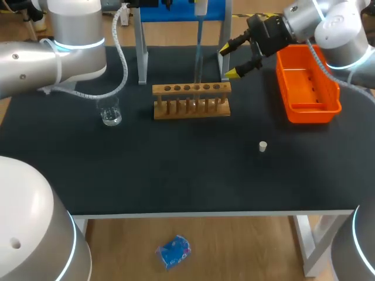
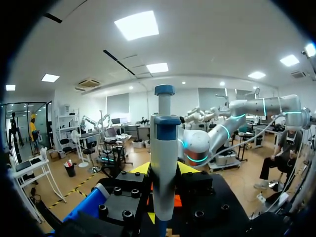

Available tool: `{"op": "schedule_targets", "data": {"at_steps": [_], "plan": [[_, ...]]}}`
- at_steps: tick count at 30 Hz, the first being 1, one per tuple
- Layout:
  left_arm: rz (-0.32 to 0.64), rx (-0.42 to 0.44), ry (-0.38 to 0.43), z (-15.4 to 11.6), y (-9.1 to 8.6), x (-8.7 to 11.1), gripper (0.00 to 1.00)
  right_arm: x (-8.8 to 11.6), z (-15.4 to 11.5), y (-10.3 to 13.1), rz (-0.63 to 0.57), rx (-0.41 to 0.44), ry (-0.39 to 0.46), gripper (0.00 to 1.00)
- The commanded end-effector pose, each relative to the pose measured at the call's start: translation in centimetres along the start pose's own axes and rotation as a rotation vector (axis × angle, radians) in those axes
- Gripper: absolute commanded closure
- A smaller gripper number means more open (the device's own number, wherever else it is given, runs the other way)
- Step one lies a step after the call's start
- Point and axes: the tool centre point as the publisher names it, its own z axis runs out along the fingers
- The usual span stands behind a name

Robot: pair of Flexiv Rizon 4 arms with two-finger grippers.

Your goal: Invert the test tube, pick up the pipette, mount the tip to pipette, aspirate from beaker and dispense into the tube, eject the tip, return the pipette, and cap with the stopper.

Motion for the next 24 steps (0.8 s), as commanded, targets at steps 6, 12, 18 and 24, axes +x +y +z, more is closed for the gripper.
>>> {"op": "schedule_targets", "data": {"at_steps": [6, 12, 18, 24], "plan": [[0.011, -0.003, 0.005, -0.1, -1.9, -0.1, 1.0, 0.0, 0.0, 0.0, 0.0, 0.001, 0.001, 0.0], [0.008, -0.002, 0.013, -0.1, -3.2, -0.1, 1.0, 0.0, 0.0, 0.0, 0.0, 0.001, 0.001, 0.0], [0.005, -0.014, 0.017, 0.0, -4.6, 0.0, 1.0, 0.0, 0.0, 0.0, 0.0, 0.001, 0.001, 0.0], [-0.021, -0.026, 0.009, -0.1, -5.7, 0.2, 1.0, 0.0, 0.0, 0.0, 0.0, 0.001, 0.001, 0.0]]}}
